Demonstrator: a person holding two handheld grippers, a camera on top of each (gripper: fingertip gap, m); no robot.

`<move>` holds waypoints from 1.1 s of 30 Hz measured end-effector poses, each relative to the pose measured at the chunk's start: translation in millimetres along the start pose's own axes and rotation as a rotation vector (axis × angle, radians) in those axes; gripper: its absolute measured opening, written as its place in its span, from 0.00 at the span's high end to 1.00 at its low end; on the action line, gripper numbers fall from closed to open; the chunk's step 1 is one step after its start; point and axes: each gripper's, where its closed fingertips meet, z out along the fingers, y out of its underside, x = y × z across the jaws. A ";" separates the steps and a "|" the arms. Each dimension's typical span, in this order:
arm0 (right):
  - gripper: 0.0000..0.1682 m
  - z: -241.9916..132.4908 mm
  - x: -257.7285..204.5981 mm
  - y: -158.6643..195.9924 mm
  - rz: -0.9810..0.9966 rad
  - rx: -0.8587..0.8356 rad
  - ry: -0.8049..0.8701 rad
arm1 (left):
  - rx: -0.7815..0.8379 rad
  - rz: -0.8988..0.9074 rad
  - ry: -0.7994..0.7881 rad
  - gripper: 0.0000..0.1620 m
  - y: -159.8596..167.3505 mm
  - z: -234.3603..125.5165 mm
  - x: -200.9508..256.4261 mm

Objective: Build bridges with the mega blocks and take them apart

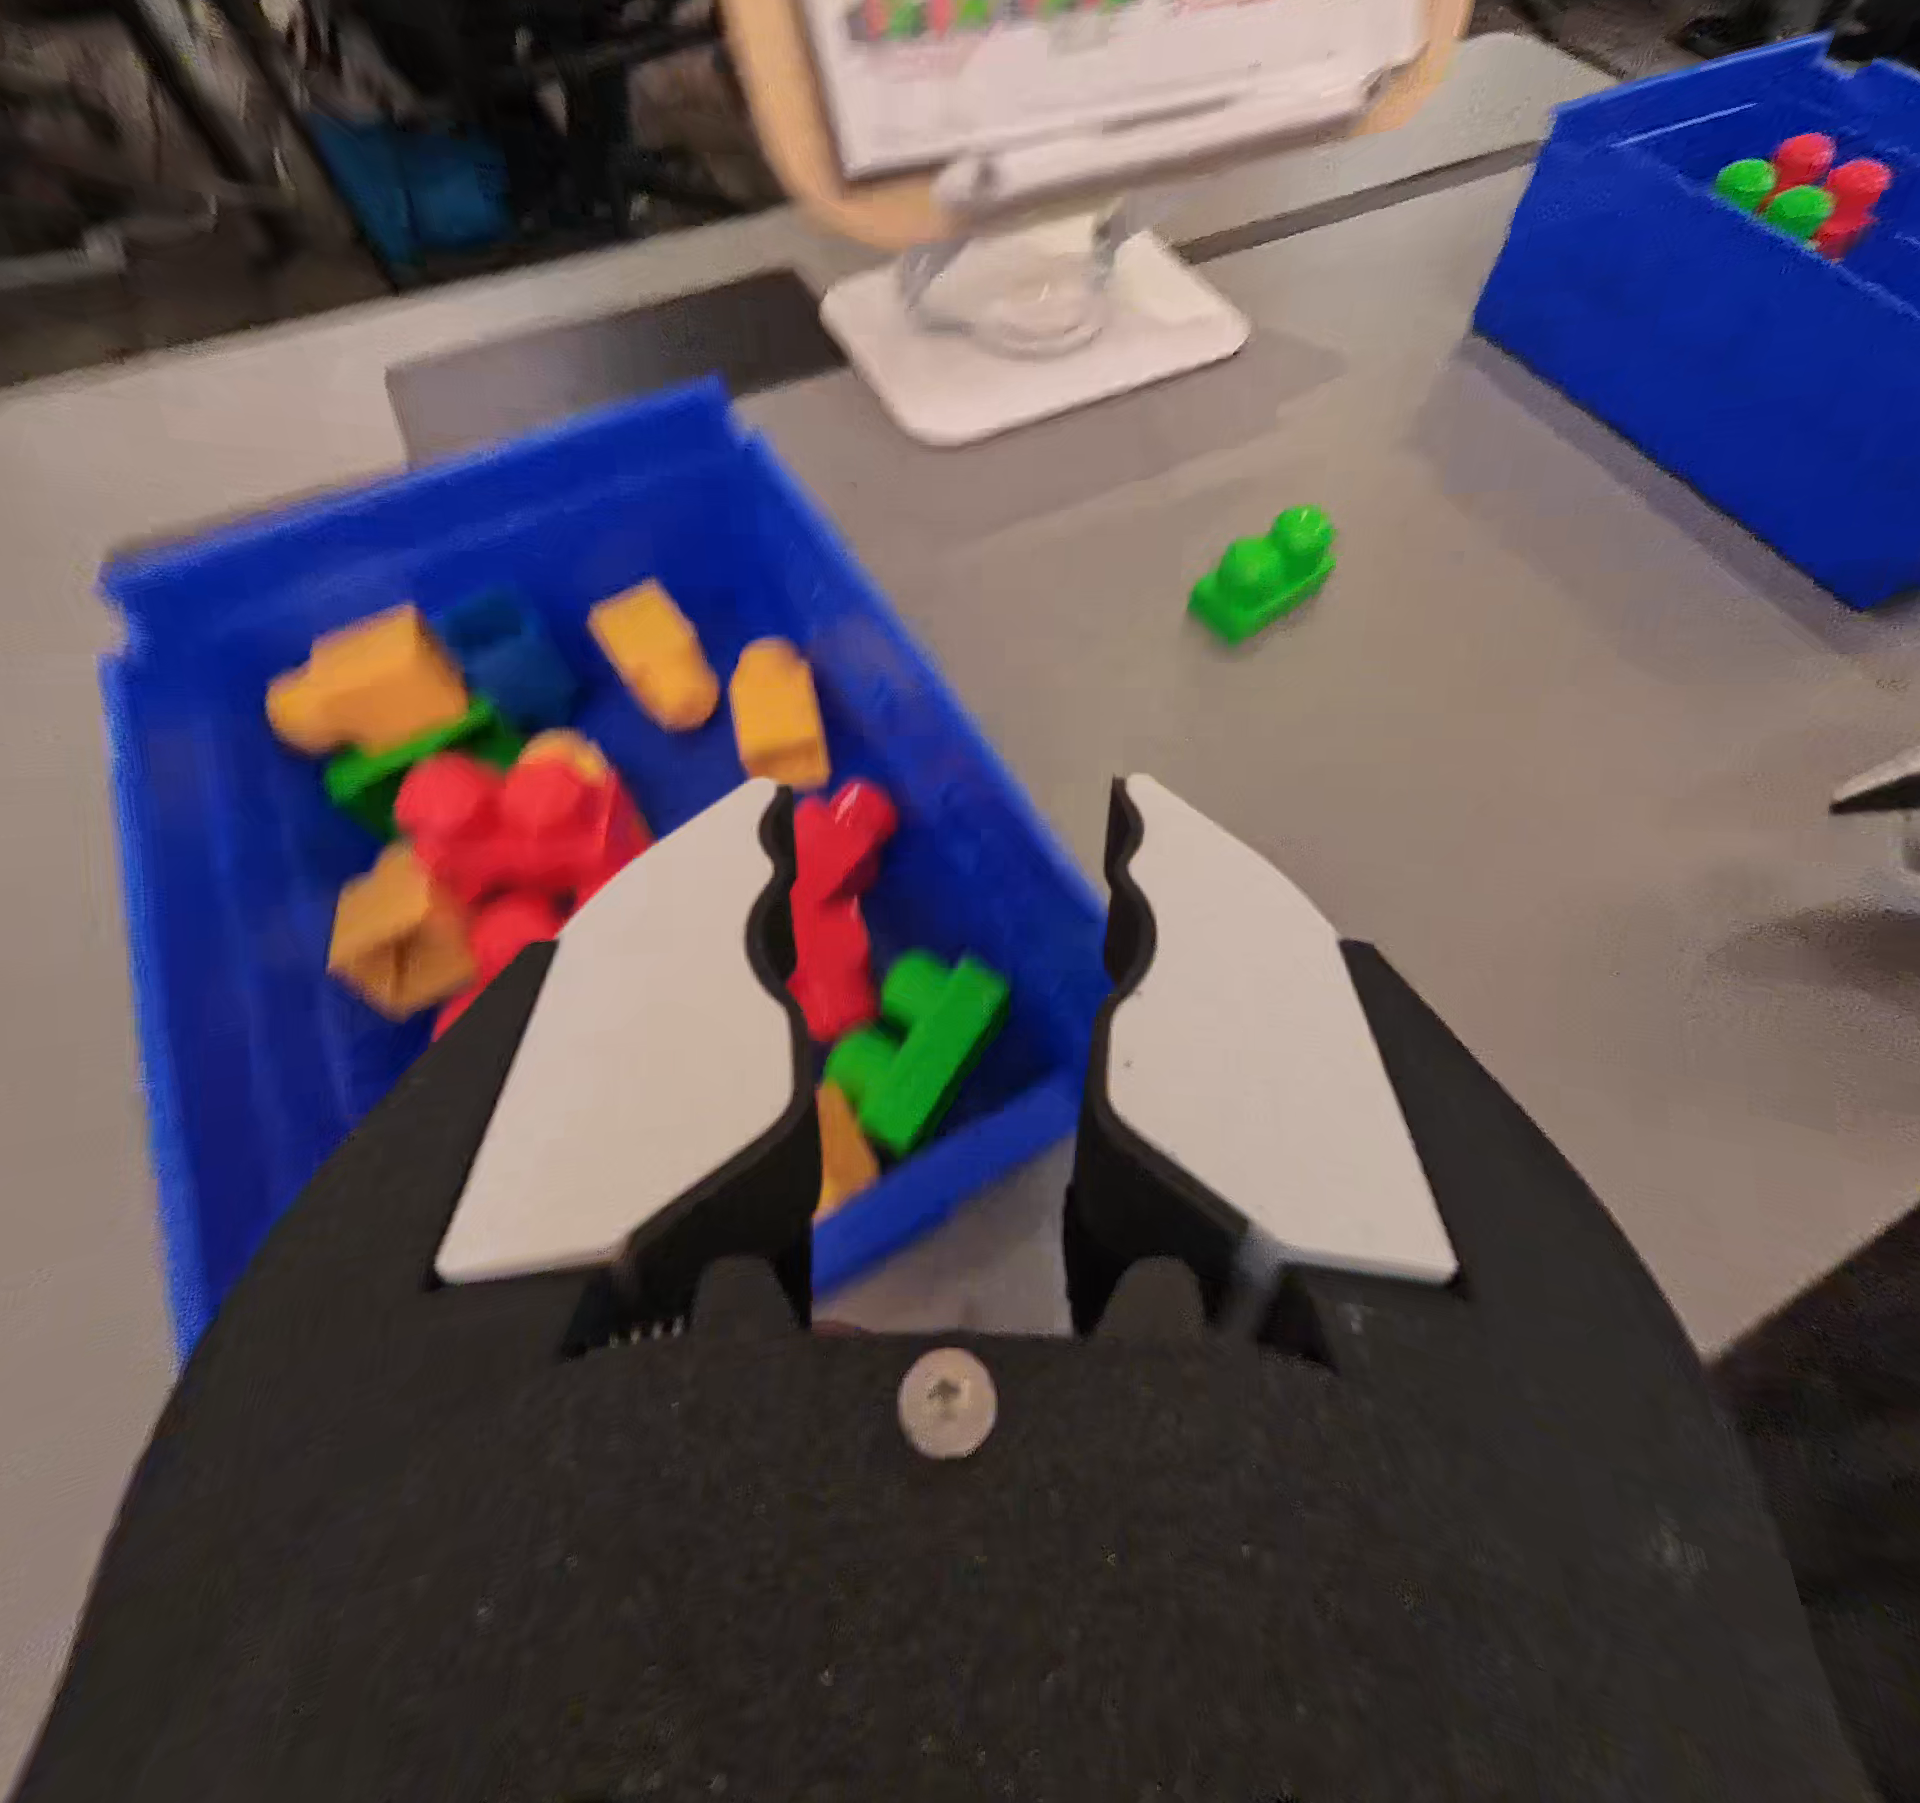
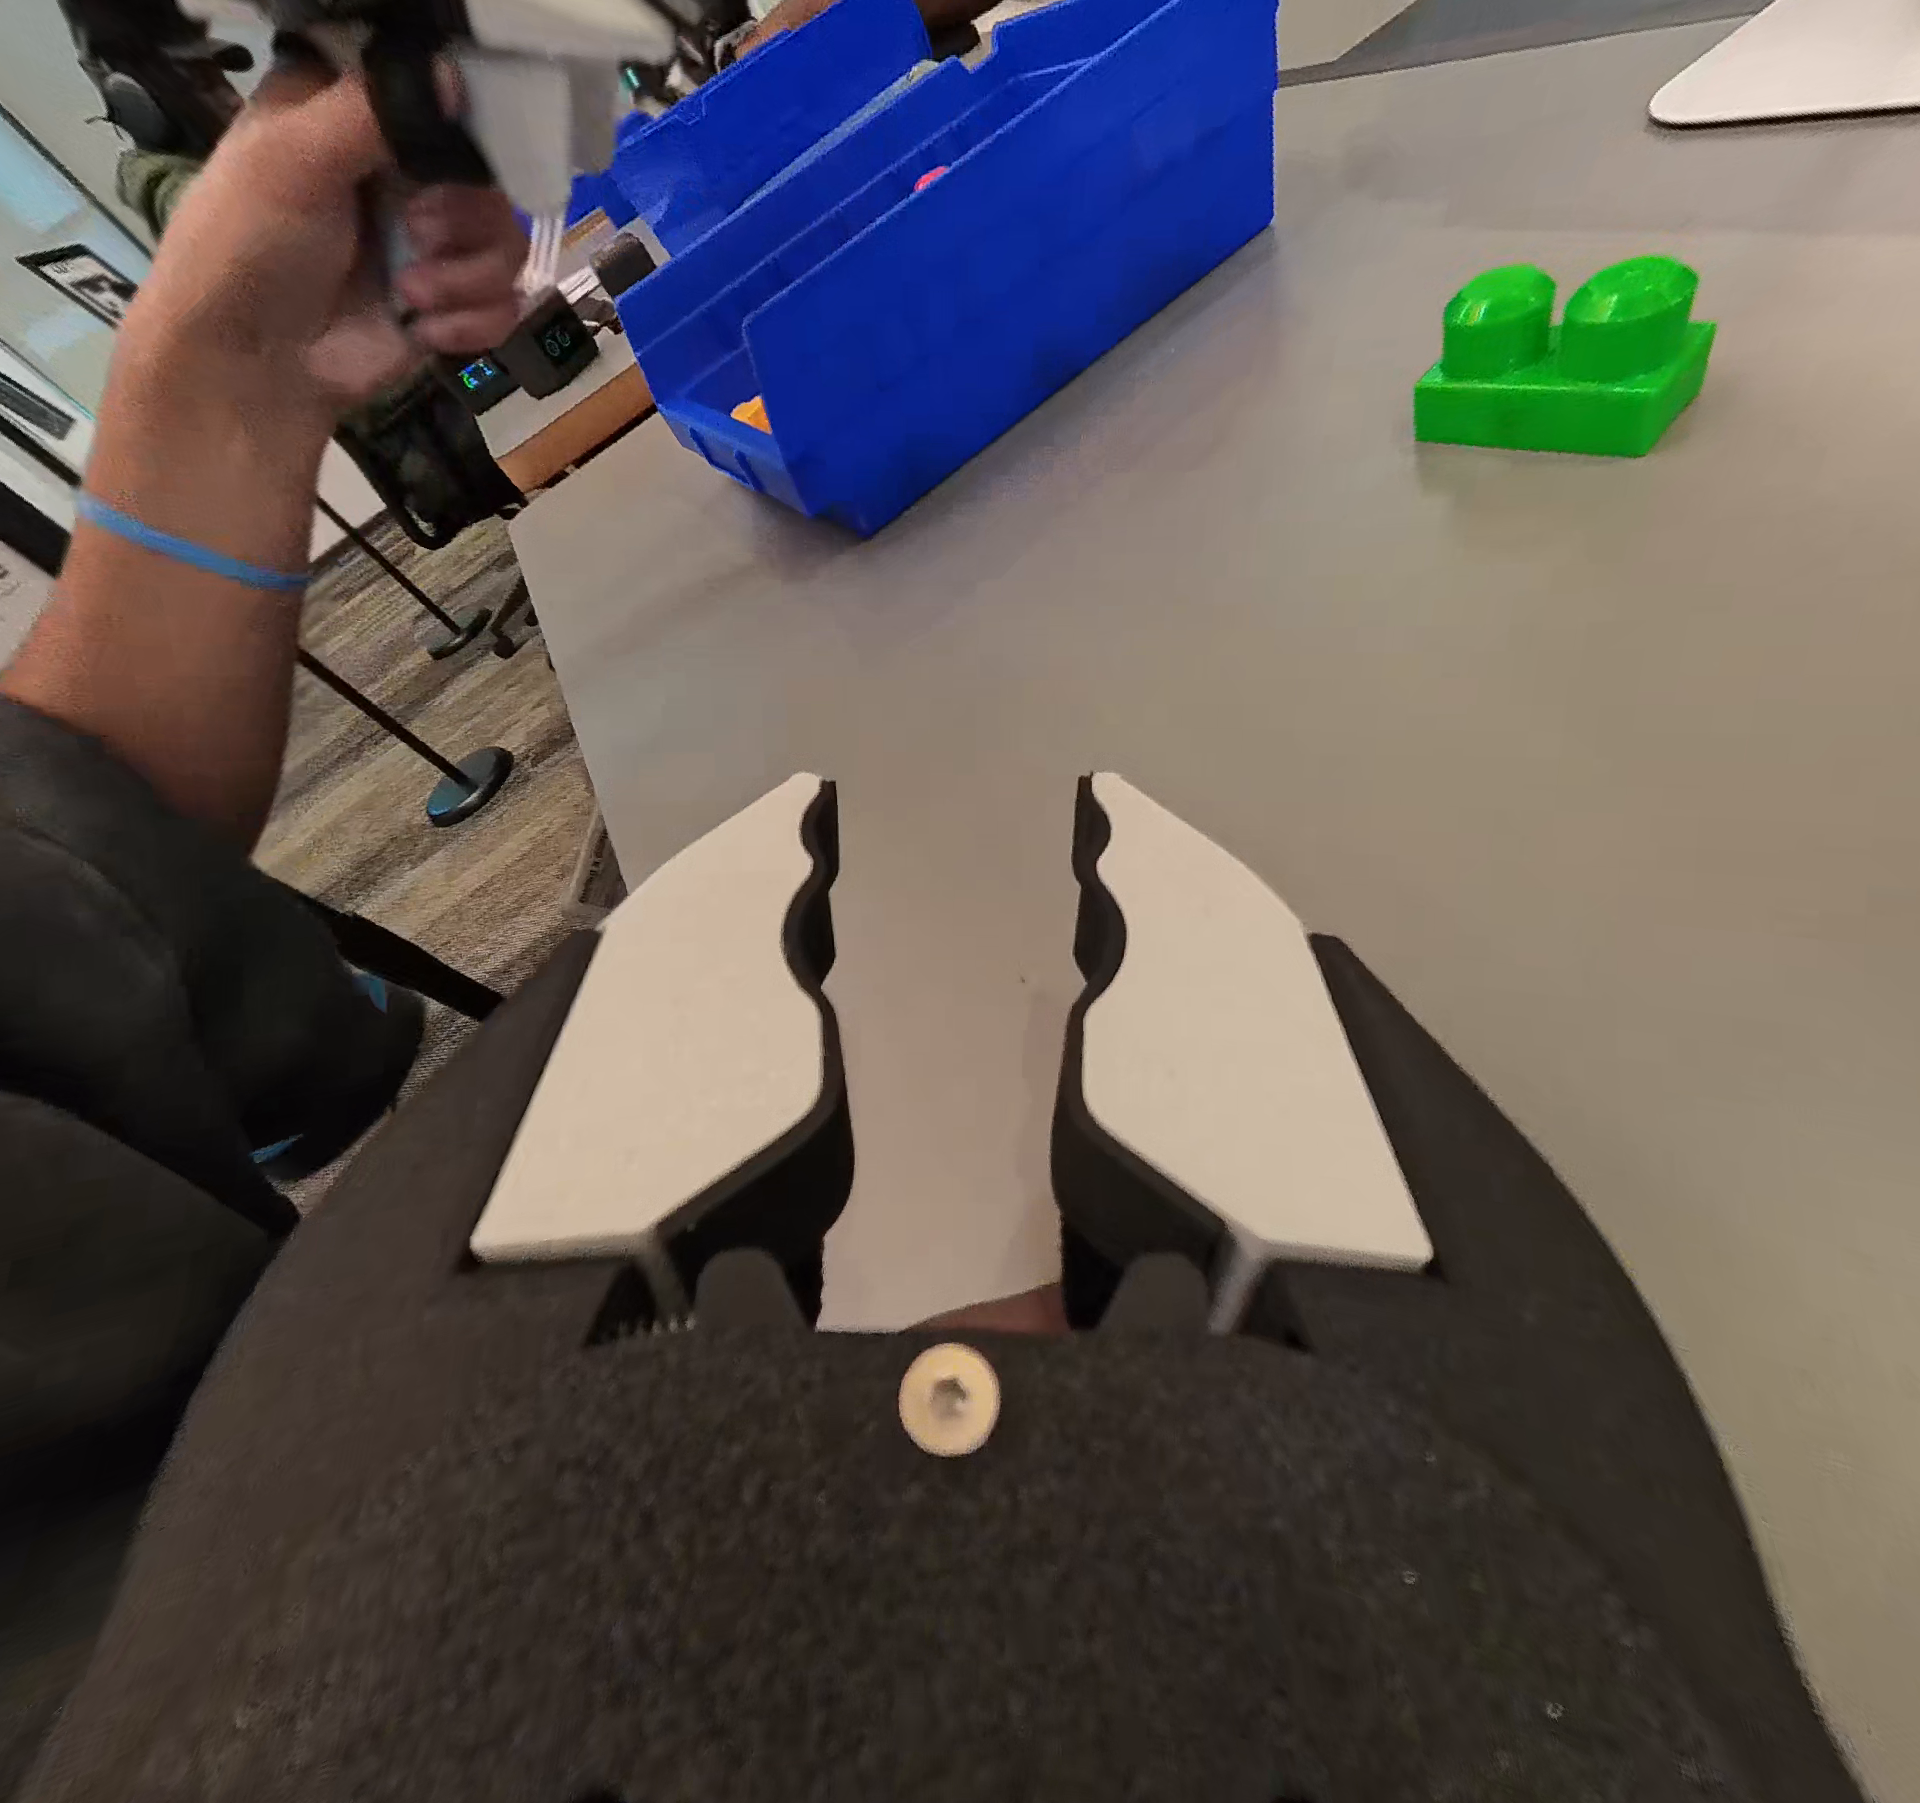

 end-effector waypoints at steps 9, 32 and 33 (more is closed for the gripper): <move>0.75 21.3 -8.5 6.9 0.002 -0.048 -0.037 | -0.311 0.327 0.036 0.66 64.8 2.1 -20.4; 0.75 17.6 -8.9 8.2 -0.058 -0.059 -0.006 | -0.873 0.401 0.204 0.77 102.4 96.9 -76.3; 0.75 17.8 -8.9 8.8 -0.062 -0.063 -0.005 | -0.833 0.383 0.187 0.77 90.9 89.3 -75.3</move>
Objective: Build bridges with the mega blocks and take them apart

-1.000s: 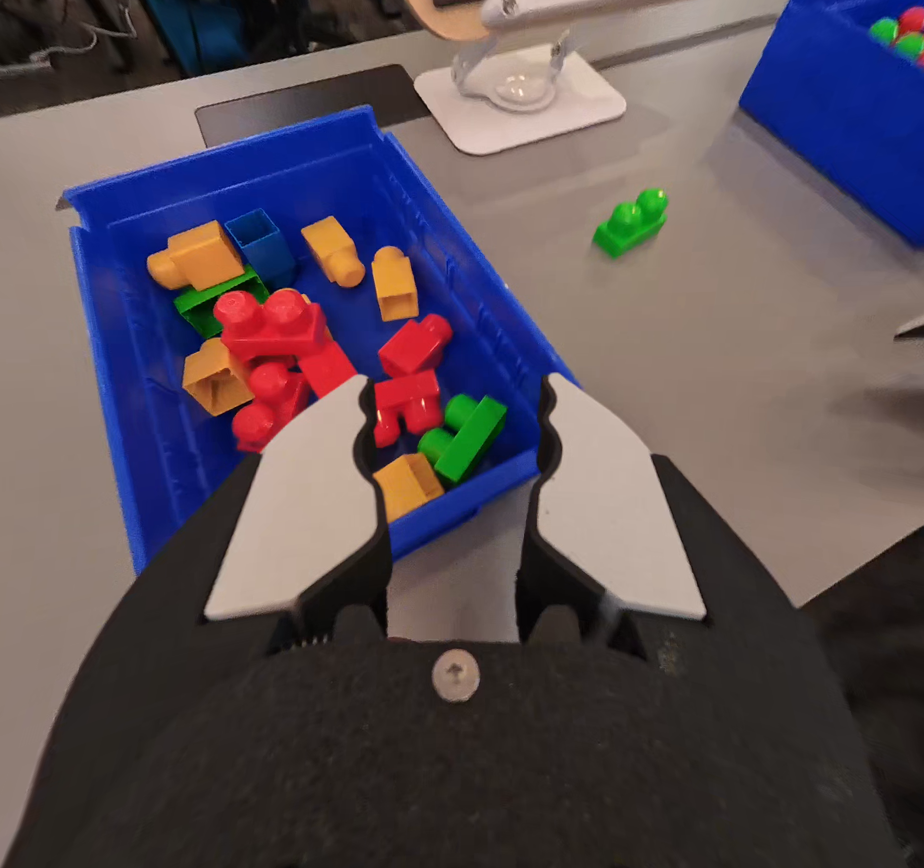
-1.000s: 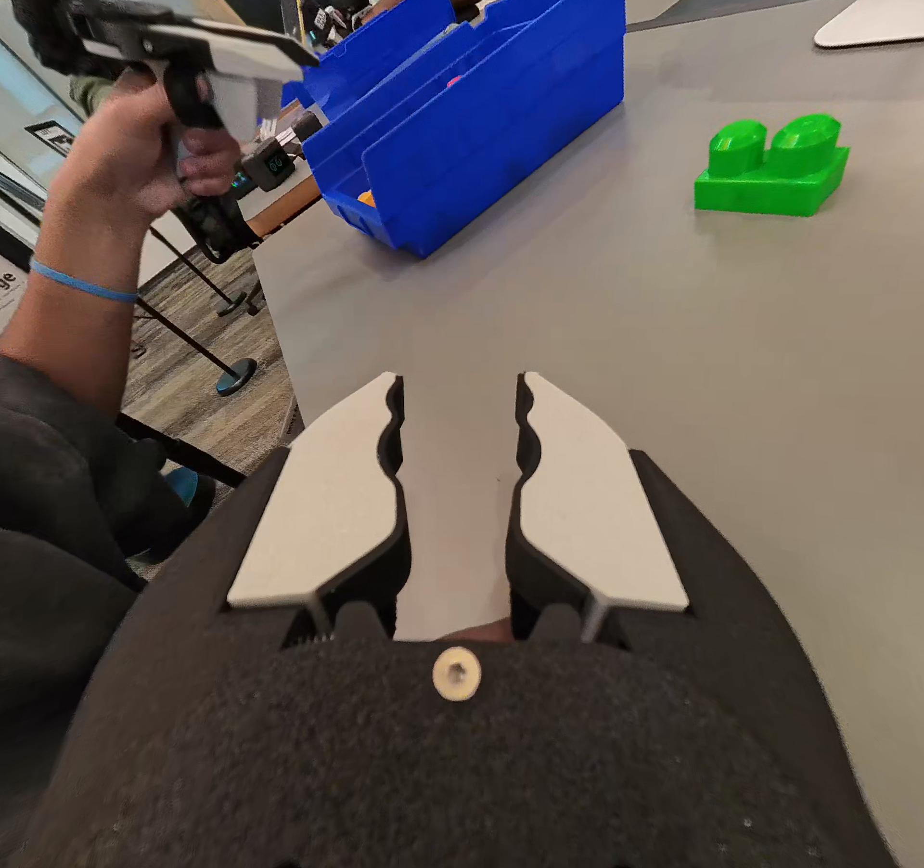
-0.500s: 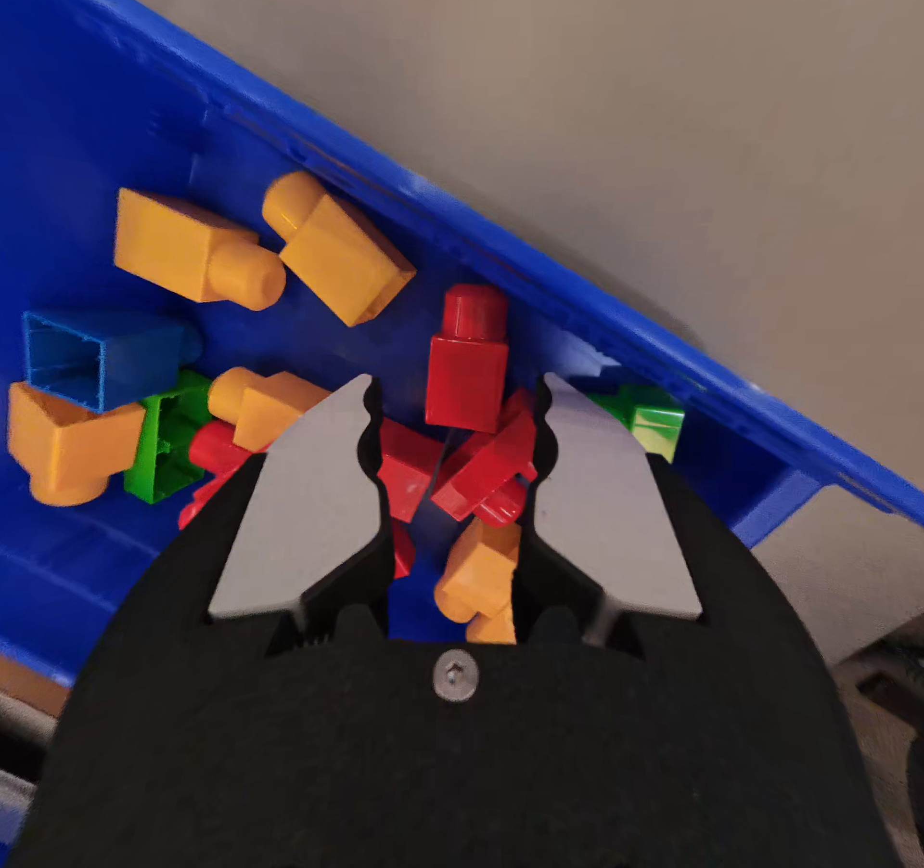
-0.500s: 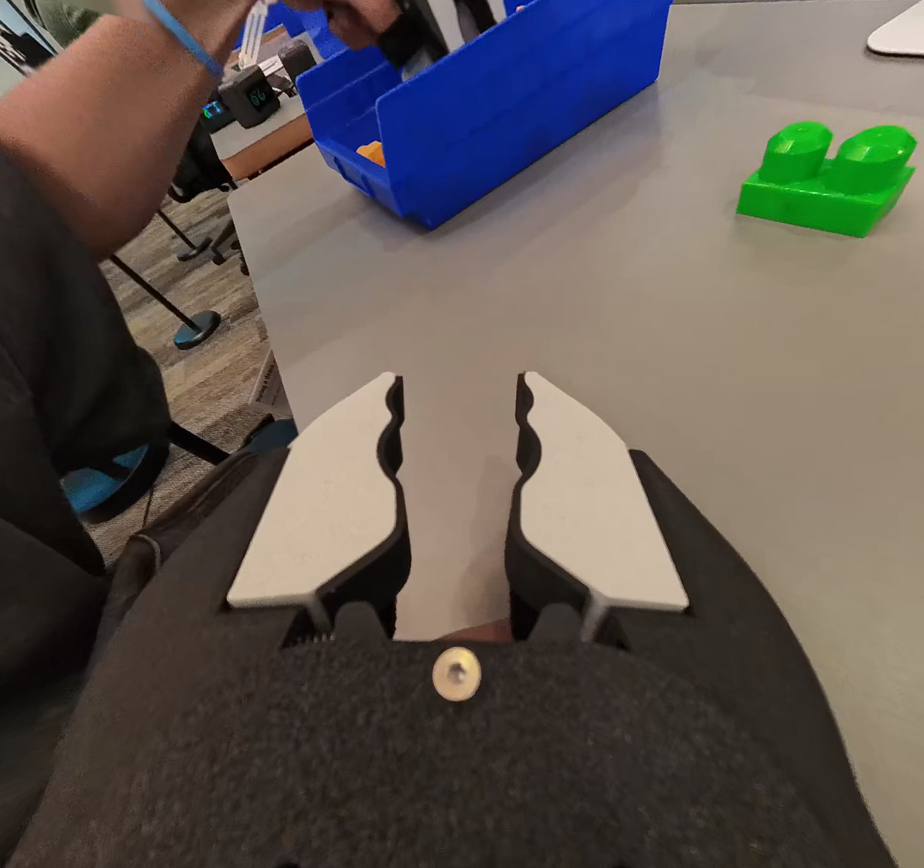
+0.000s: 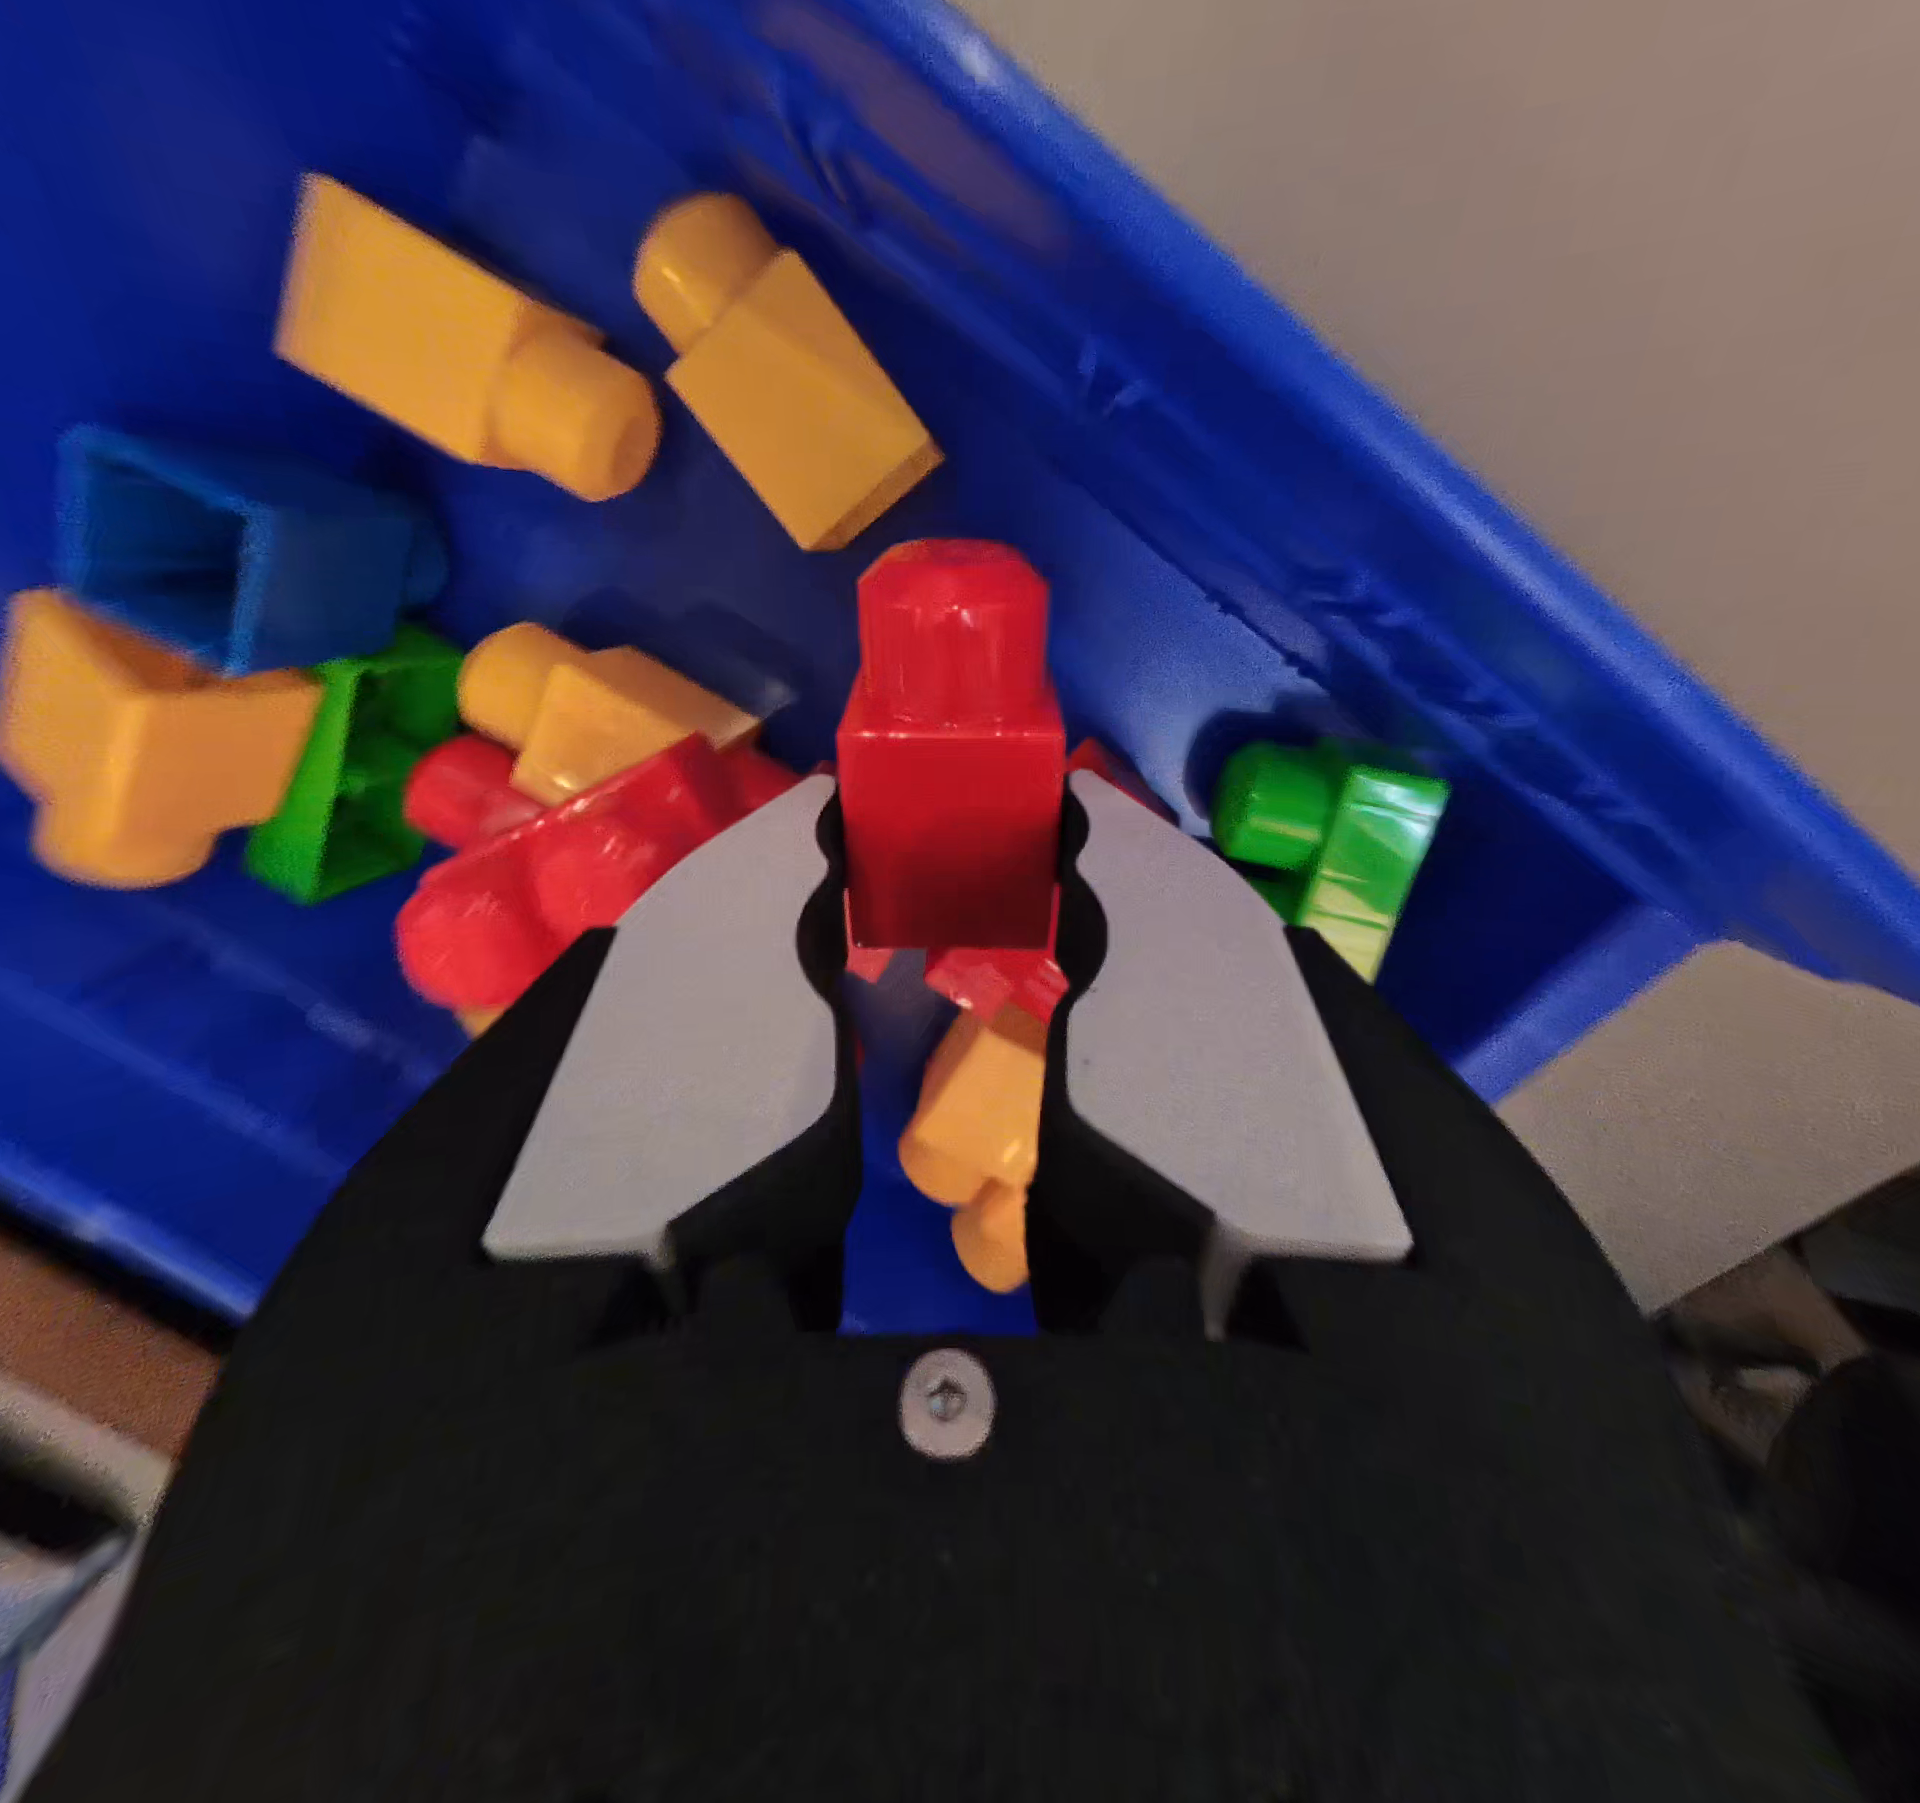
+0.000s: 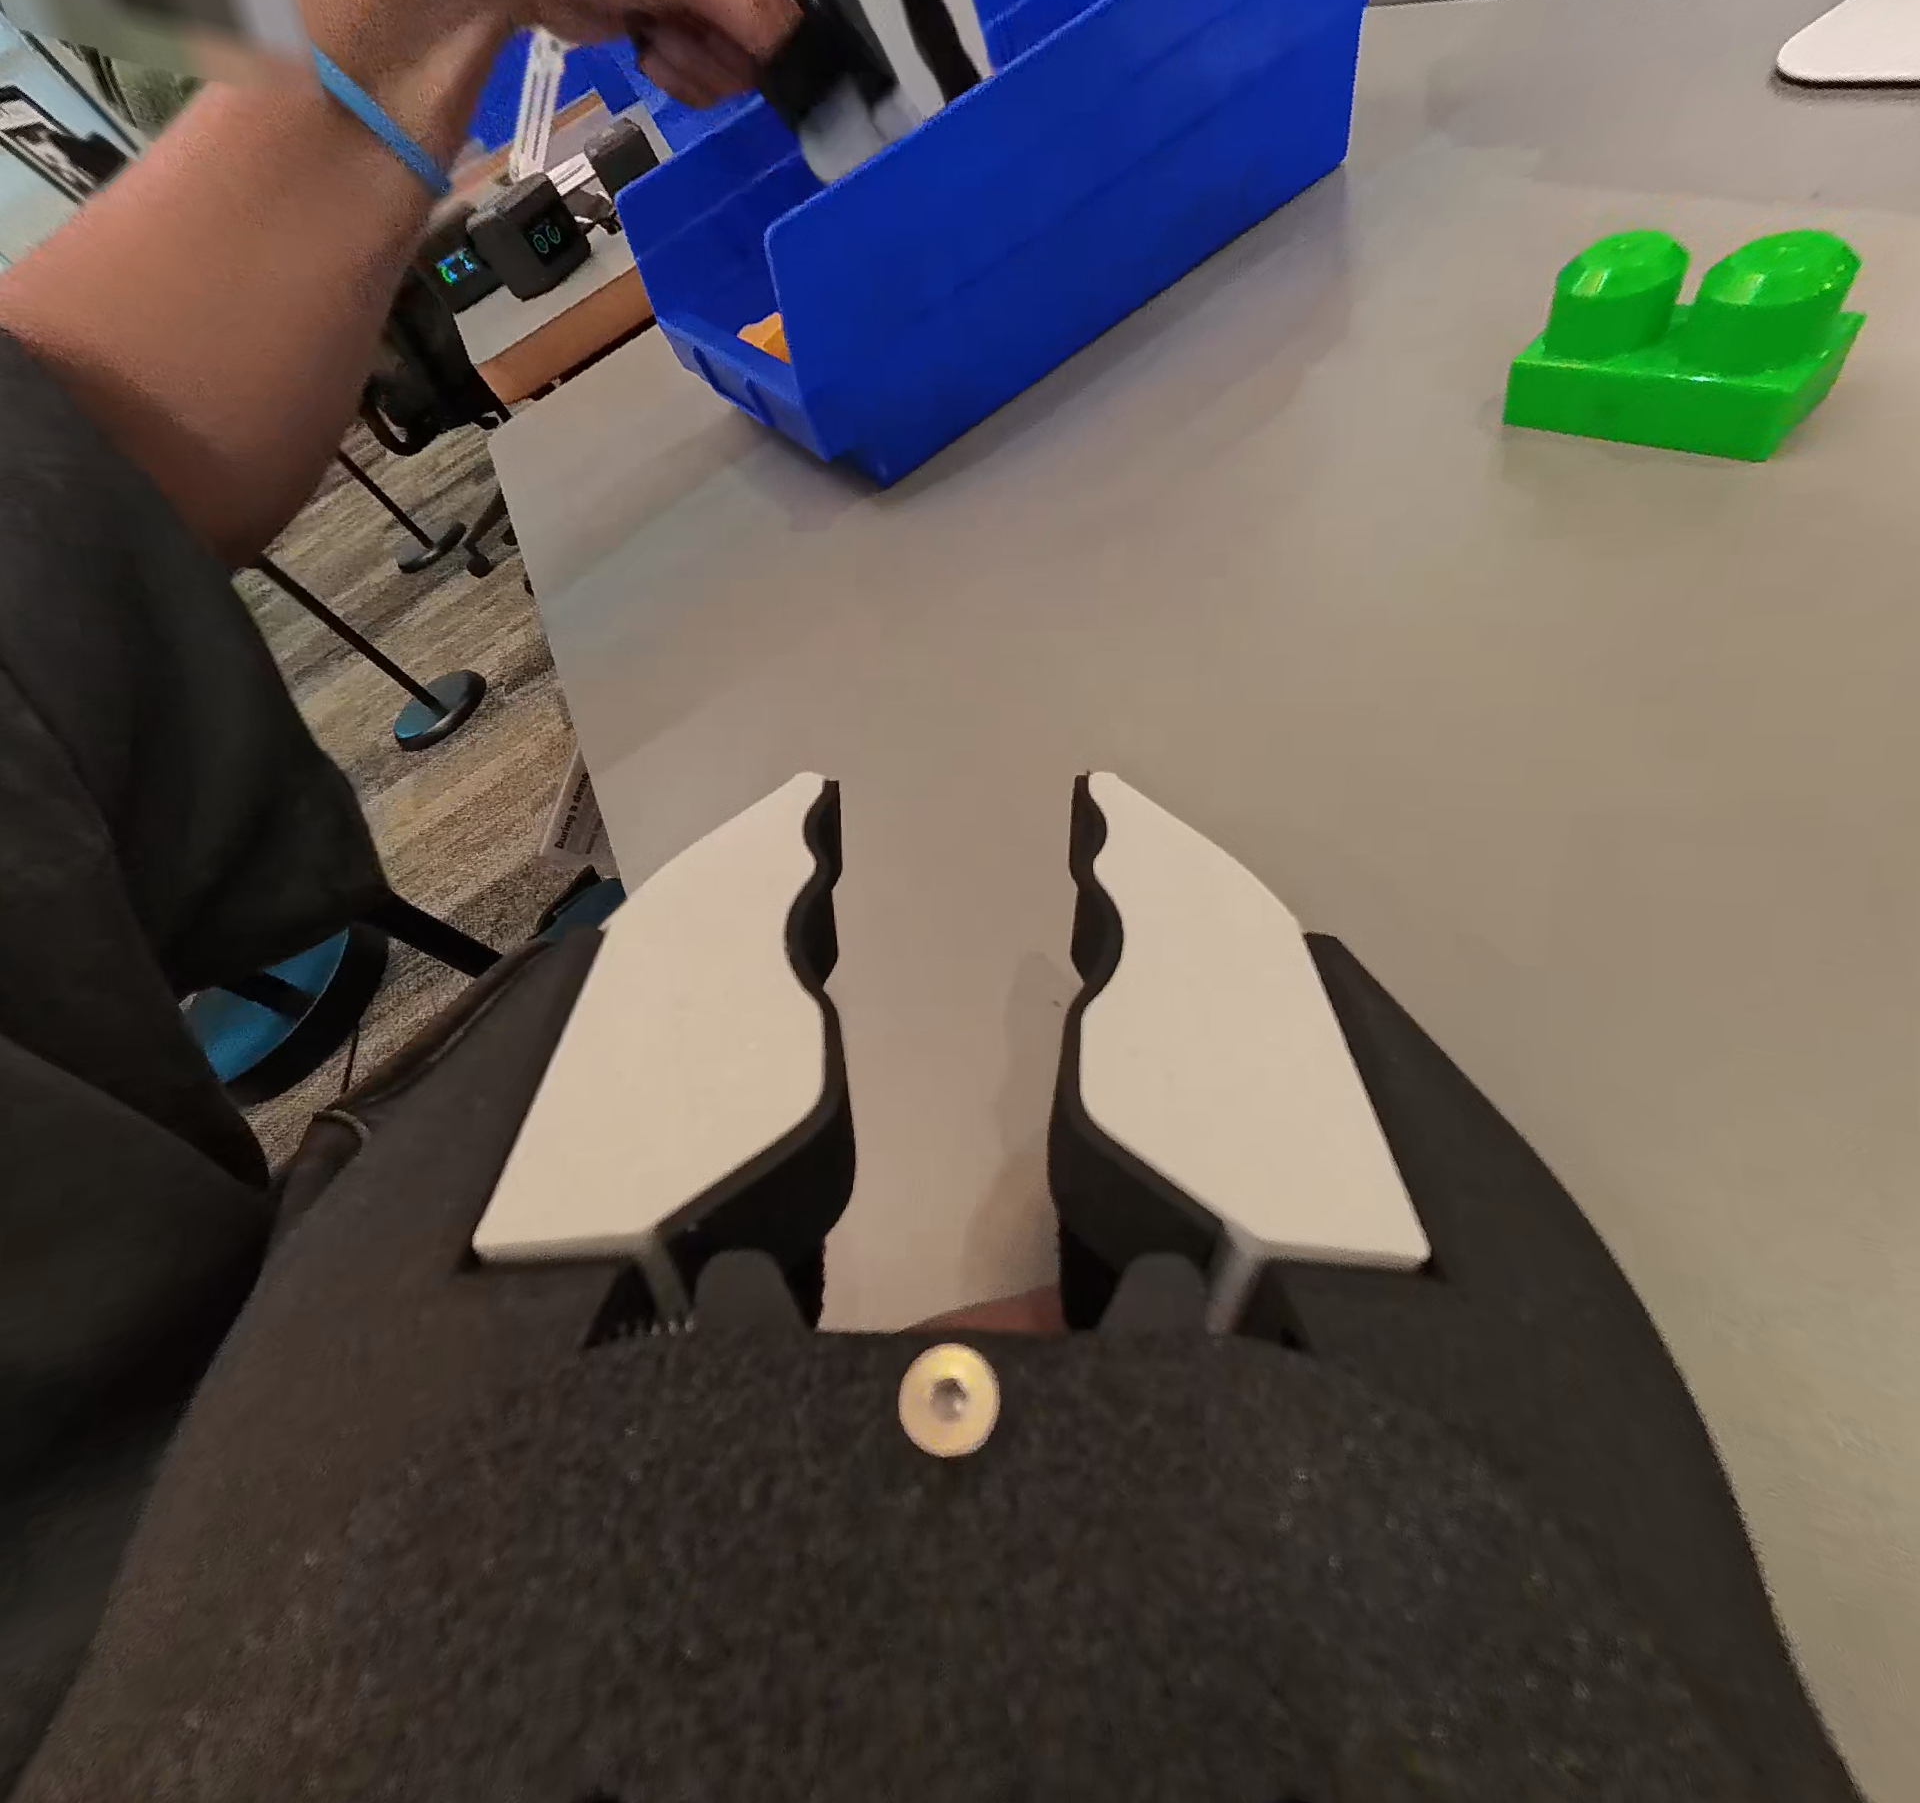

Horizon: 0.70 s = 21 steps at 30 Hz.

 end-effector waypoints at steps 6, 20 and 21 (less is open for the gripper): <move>0.75 -5.4 1.4 -5.8 -0.013 0.014 0.017 | 0.324 -0.185 -0.063 0.78 -51.4 -88.9 53.4; 0.75 -21.0 10.7 -18.4 -0.043 0.063 0.071 | -0.078 -0.226 0.133 0.78 -95.1 30.3 166.6; 0.75 -21.5 11.4 -18.2 -0.045 0.066 0.073 | -0.089 -0.233 0.170 0.78 -94.9 35.0 169.6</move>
